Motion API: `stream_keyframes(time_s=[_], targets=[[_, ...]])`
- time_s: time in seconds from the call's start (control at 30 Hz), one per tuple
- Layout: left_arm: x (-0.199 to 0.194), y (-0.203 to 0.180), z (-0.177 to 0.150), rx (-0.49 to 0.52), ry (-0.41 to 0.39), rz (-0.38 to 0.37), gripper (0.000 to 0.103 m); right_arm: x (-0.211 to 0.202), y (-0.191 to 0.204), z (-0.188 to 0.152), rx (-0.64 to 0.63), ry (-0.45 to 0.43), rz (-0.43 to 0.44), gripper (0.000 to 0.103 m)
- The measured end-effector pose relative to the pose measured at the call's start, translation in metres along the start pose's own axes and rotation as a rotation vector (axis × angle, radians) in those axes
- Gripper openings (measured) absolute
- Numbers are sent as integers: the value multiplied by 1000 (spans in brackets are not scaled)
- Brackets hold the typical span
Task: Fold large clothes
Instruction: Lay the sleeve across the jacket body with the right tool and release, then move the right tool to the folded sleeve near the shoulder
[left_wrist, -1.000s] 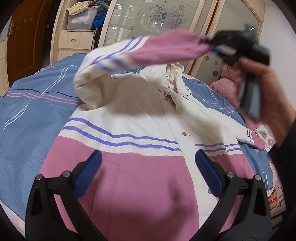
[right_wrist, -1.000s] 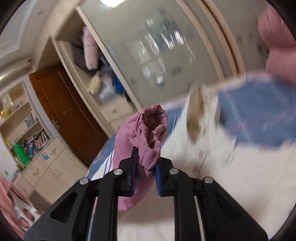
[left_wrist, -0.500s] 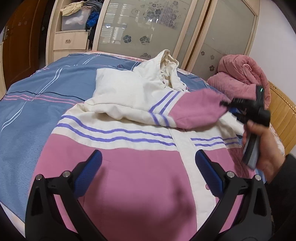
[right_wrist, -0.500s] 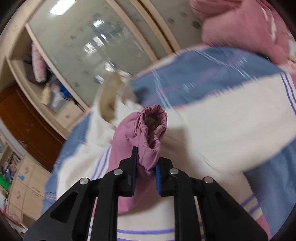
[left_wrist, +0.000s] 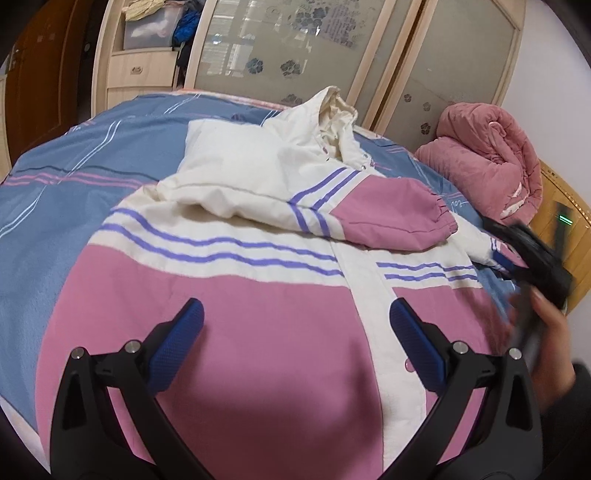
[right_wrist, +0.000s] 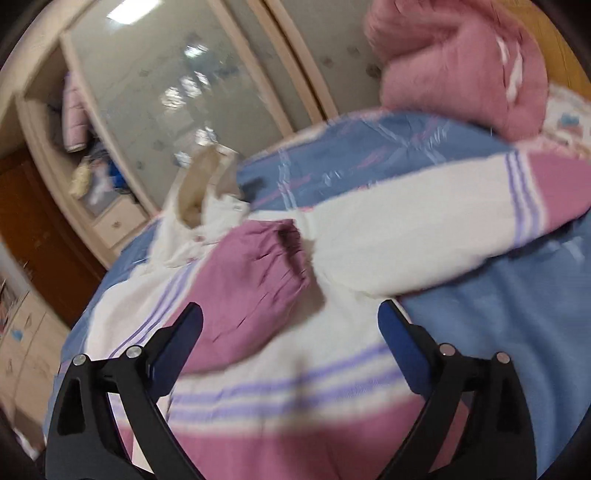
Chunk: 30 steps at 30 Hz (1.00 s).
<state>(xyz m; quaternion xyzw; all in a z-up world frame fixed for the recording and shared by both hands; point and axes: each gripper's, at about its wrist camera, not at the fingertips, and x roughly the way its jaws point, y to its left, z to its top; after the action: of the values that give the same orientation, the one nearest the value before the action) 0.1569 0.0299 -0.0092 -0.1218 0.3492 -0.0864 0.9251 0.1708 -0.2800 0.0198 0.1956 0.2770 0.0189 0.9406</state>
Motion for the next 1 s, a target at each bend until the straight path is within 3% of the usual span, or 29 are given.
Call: stream_keyframes(time_s=[0.07,0.27,0.47,0.53,0.63,0.83,1.0], targets=[[-4,-6,-3,24,4,20,101,-45,12,-21,-85,-70,-10,102],[-41,-30,-22,184,-66,112,101,-137,33,-84,-222,-167,-15,102],[-92,-32,-37,197,-143,134,101,-159,22,-125,-195,-86,-21,102],[-110,-34,-45,198,-196,175,101,-160,21,-129,-193,-63,-18,102],[-126,-36,-59,191,-239,179,101,-163,22,-131,-213,-74,-19,102],[-134,-39,-78,209,-271,220,101,-169,14,-128,-194,-85,-15,102],[-122,-37,-79,226,-238,215,101,-172,12,-126,-199,-99,-26,102]])
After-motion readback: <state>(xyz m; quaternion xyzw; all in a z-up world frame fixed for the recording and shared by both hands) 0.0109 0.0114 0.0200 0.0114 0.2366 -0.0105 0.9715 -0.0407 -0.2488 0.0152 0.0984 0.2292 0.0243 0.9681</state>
